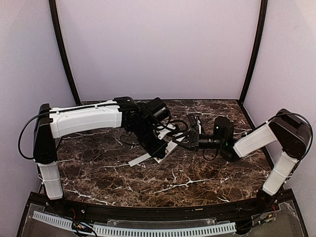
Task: Load the batteries into the remote control
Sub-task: Load the battery into the battery compartment.
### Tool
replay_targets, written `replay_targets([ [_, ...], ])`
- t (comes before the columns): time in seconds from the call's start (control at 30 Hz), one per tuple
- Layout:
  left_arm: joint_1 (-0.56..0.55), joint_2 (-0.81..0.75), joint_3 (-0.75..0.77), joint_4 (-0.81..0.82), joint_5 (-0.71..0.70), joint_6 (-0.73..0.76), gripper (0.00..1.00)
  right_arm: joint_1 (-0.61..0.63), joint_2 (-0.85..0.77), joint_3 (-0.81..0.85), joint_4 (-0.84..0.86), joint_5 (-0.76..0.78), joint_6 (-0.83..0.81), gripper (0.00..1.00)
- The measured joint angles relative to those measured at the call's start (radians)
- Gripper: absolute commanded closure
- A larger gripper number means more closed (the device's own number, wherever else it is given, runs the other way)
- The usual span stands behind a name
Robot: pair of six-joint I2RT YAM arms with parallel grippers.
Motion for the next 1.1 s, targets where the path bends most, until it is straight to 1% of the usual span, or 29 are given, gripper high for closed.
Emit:
replay_targets([
  [0.77,-0.002,0.051,0.051,-0.04,-0.01,-0.003,0.89,0.0,0.017,-0.031,0.037,0.031,0.047,1.0],
  [1.1,-0.003,0.067,0.071,-0.059,-0.02,-0.004,0.86,0.0,0.032,-0.044,0.074,0.037,0.073,1.0],
])
